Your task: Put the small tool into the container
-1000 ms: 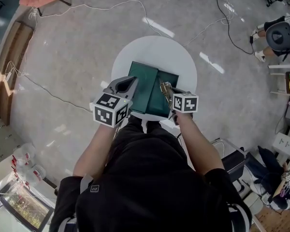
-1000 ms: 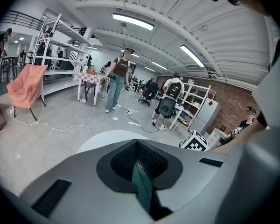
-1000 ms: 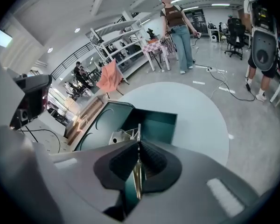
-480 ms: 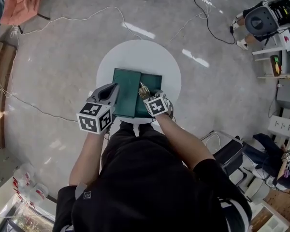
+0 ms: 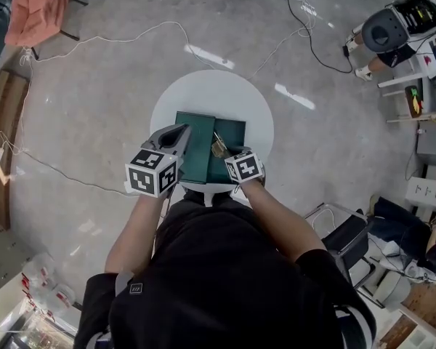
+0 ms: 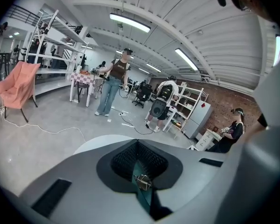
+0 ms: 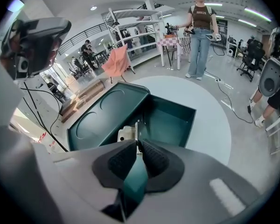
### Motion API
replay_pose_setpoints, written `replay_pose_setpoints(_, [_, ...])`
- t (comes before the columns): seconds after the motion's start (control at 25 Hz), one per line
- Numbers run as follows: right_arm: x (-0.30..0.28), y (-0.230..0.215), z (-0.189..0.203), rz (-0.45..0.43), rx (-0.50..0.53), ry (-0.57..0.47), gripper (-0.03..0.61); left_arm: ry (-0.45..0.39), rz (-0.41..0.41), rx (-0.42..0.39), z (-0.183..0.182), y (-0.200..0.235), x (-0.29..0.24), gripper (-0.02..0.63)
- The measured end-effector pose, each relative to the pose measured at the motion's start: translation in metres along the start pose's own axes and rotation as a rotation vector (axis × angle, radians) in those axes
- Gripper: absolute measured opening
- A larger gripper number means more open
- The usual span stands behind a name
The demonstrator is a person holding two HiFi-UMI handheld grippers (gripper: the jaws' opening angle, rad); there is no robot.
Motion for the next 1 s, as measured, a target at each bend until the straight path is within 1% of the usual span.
replay_pose_setpoints(0.12, [-0.002,0.0,-0.004,0.001,0.013,-0.001,0.051,0.008,0.006,-0.007,-0.001,-0.002,-0.001,0.005])
replay_pose_setpoints(0.28, [-0.004,-0.003,-0.013,0.024,0.038,-0.005,0.046,0.015,-0.002,0.007,0.003,0.002,0.004,0.005])
replay_pose_setpoints(0.44, [-0.004,-0.006,-0.015,-0.004,0.021,0.014,0.054,0.015,-0.012,0.028,0.007,0.008,0.006,0.005])
replay_pose_setpoints(0.56, [-0.003,-0.003,-0.01,-0.019,0.016,0.033,0.06,0.008,-0.009,0.037,0.007,0.01,0.007,0.005])
replay_pose_setpoints(0.8, [-0.003,0.002,0.012,-0.046,0.005,0.066,0.058,-0.007,-0.003,0.026,0.003,0.003,0.007,0.005])
replay_pose_setpoints(1.0, [0.005,-0.008,0.018,-0.053,-0.043,0.037,0.057,-0.018,-0.003,0.011,-0.001,-0.001,0.006,0.005])
Point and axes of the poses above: the fingertips, and each gripper's own axes: x backward along the fingers, y to its left, z out of its underside, the point moved 7 cm from there along x, backward along the fingers, and after that the axes turned 5 degrees about y, right-handed, at the moved point
